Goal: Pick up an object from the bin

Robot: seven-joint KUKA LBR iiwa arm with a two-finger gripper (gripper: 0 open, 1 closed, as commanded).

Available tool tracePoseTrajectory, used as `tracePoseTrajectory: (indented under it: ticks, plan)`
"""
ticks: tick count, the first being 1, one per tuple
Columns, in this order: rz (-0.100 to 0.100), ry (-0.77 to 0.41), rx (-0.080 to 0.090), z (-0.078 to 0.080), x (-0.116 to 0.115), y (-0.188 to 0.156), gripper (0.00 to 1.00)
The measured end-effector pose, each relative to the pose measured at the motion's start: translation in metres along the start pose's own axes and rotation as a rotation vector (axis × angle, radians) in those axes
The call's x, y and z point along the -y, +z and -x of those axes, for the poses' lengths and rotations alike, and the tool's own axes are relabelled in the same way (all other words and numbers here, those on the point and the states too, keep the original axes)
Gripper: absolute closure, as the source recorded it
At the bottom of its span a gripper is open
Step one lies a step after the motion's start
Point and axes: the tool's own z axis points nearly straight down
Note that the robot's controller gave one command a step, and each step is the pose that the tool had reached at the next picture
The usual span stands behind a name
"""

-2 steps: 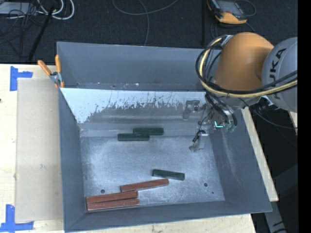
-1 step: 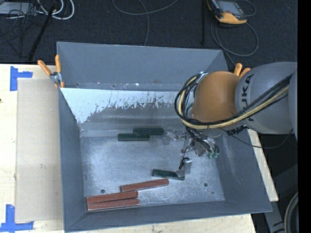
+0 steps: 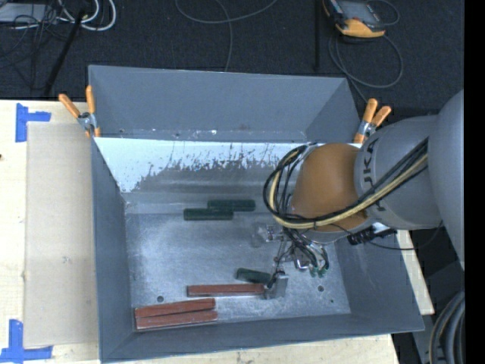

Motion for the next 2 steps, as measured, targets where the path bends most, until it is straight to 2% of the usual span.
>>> tracePoseTrajectory:
  ticks: [1,2]
  plan:
    - [-0.001,-0.002,0.003,0.001,0.000,-0.001,1.00]
    - [-0.001,-0.143,0.006,0.012,-0.018,-0.015,1.00]
